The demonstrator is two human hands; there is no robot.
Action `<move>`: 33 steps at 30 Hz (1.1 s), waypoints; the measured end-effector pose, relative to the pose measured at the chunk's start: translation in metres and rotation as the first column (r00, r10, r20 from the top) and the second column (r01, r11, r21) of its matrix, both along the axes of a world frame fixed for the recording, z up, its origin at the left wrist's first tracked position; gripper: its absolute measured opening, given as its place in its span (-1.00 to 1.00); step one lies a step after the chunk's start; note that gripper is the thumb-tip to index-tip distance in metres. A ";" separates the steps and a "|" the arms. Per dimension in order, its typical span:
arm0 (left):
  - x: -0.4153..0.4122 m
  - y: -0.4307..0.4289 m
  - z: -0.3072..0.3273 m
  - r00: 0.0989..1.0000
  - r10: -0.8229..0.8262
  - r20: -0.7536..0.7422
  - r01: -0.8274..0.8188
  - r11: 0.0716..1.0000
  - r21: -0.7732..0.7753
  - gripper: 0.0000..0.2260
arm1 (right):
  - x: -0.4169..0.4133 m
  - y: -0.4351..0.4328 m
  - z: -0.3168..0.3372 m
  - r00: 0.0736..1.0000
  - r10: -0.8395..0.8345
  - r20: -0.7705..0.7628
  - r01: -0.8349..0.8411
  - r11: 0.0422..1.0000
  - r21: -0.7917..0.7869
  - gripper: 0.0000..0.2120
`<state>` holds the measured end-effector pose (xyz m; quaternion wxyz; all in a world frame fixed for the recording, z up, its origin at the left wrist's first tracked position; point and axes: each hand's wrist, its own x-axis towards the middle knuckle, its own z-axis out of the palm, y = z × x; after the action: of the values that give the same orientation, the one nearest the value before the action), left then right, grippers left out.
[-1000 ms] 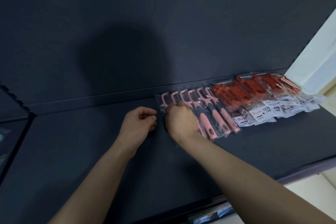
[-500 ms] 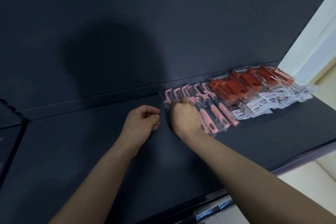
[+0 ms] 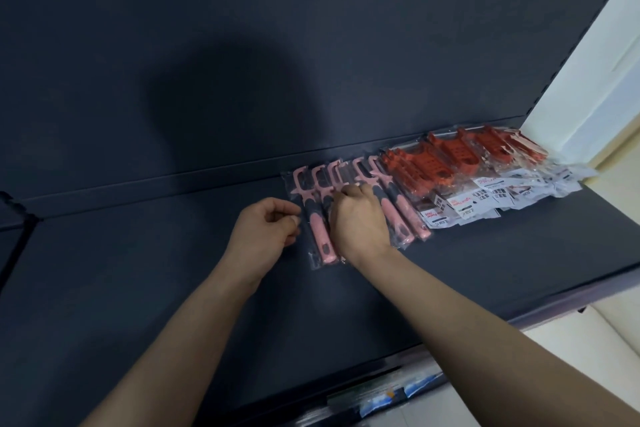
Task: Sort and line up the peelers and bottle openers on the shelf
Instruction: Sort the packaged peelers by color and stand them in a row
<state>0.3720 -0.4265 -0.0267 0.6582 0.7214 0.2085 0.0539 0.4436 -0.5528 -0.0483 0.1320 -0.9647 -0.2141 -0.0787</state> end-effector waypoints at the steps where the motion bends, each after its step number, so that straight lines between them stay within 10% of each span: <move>1: 0.000 -0.003 0.000 1.000 0.006 -0.001 -0.006 1.000 0.002 -0.84 | 0.001 -0.001 0.002 0.999 0.023 -0.022 -0.023 1.000 0.014 -0.75; 20: 0.020 -0.058 0.011 0.987 0.118 0.107 -0.140 0.962 0.234 -0.75 | 0.026 -0.056 0.026 0.939 0.345 -0.013 -0.344 0.934 -0.093 -0.81; 33: -0.044 -0.015 0.027 0.984 0.077 0.158 -0.171 0.635 0.753 -0.87 | -0.006 -0.024 0.054 0.856 0.517 0.004 -0.504 0.838 -0.210 -0.69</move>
<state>0.3278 -0.4419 0.0000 0.2979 0.9112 0.1785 0.2217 0.4378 -0.5771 0.0060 0.0432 -0.8782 -0.4740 -0.0477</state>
